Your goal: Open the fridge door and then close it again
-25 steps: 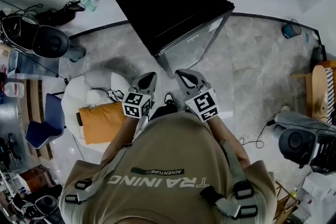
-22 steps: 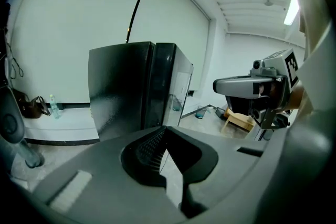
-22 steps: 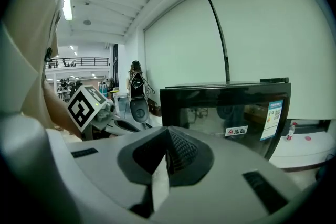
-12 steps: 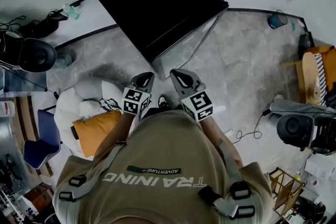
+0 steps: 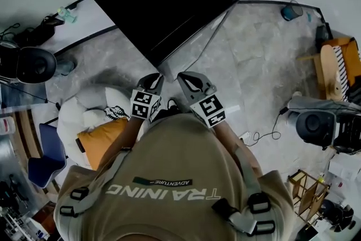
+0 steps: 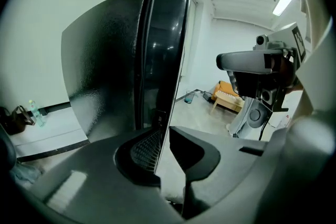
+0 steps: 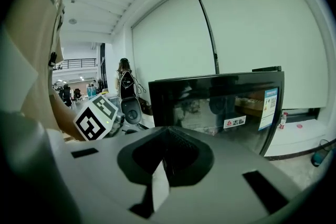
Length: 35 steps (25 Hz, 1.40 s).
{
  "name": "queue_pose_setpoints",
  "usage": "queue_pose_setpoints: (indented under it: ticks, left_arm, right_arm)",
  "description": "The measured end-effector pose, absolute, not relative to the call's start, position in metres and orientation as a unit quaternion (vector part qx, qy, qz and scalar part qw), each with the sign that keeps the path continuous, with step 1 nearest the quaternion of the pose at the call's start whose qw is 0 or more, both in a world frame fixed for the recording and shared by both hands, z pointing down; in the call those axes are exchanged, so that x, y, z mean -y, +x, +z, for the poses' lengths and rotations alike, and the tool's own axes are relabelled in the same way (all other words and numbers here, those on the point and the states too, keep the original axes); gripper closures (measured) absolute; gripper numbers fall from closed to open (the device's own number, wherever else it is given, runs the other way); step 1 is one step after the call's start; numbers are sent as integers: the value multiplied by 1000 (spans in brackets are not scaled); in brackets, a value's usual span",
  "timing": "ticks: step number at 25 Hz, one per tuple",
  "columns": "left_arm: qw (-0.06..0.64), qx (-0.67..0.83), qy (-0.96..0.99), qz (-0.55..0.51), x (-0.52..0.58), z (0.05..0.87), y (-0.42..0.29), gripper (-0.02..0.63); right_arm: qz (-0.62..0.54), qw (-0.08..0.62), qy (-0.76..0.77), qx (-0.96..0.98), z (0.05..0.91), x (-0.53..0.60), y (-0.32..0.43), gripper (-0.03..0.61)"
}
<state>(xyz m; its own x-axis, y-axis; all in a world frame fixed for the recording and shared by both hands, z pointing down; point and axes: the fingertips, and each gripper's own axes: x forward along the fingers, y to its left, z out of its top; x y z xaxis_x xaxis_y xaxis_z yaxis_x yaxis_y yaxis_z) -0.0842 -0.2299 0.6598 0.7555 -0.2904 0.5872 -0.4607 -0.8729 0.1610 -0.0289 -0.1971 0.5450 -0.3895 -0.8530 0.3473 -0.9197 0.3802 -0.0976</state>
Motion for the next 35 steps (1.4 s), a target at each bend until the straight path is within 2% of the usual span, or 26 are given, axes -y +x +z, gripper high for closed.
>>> queue_pose_setpoints:
  ticks: [17,25,35]
  left_arm:
    - [145,205,925,283,237,661,-74,577]
    - [159,212,925,274,237,660,-73,577]
    - [139,215,920,297,234,661,-73,583]
  right_arm:
    - [123,136,563,805,546,188,-17,583]
    - [133,120,565,805,546,184,-14,583]
    - [144,114,558,809,549,180,-15,583]
